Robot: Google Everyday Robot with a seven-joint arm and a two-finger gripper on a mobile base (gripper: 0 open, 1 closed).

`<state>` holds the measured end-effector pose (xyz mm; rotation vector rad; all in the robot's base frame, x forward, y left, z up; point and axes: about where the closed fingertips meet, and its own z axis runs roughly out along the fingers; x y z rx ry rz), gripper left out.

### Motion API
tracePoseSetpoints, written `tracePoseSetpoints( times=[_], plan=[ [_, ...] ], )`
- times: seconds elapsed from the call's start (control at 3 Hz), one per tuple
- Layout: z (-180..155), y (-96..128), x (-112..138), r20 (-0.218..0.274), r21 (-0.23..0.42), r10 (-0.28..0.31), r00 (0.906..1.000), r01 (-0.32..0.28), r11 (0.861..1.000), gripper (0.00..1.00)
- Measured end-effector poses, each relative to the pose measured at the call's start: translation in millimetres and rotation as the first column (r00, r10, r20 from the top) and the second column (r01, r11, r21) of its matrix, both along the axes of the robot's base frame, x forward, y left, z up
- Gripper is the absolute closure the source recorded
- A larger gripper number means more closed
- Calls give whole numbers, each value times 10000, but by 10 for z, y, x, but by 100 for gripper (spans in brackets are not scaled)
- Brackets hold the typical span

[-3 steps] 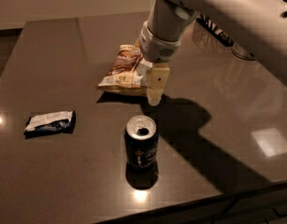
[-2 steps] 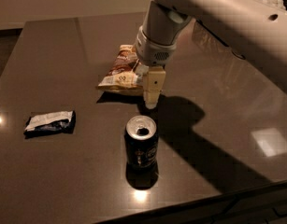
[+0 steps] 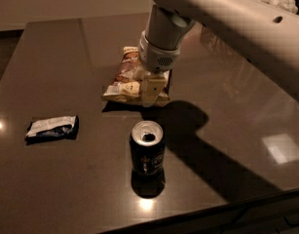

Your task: Move brown chip bag near pepsi can

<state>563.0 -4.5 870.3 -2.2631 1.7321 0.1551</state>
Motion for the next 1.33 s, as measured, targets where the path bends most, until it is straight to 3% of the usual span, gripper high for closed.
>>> tracePoseSetpoints(
  times=[0.67, 1.0, 1.33],
  plan=[
    [222, -244, -191, 368, 497, -150, 9992, 131, 9987, 86],
    [272, -478, -565, 517, 620, 435, 9977, -467, 9970, 100],
    [240, -653, -788, 410, 768, 725, 9965, -755, 9942, 100]
  ],
)
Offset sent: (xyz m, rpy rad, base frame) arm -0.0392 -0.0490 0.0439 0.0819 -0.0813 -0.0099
